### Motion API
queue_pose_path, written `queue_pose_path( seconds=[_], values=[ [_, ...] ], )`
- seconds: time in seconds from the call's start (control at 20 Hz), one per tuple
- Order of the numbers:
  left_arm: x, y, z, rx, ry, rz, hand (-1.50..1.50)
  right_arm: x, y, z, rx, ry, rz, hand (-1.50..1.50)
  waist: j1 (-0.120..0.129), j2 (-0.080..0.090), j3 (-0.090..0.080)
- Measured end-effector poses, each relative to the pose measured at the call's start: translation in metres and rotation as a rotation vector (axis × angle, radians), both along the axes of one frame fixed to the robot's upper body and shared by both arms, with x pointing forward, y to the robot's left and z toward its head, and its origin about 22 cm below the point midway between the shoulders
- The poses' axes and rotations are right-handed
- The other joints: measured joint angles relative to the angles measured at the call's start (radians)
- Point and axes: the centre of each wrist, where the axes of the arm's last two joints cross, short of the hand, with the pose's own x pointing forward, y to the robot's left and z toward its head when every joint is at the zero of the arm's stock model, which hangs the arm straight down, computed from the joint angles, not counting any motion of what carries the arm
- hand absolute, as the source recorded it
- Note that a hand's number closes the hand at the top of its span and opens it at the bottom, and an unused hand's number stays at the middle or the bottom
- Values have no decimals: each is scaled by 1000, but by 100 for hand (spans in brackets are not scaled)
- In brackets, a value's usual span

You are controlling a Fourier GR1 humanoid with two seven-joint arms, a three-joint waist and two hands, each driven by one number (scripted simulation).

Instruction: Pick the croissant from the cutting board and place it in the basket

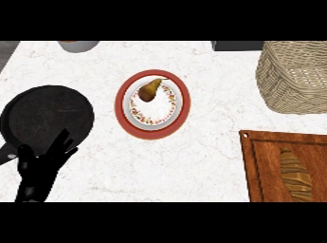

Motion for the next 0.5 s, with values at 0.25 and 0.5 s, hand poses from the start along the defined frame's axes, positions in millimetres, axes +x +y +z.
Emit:
queue_pose_path(
  seconds=[0.25,0.5],
  values=[
    [0,-3,-3,1,-9,-21,0,0,5,-31,32,6,-3,-150,13,2,1],
    [2,1,-2,5,-3,-18,0,-5,10,-65,42,4,-6,-150,13,1,2]
  ],
)
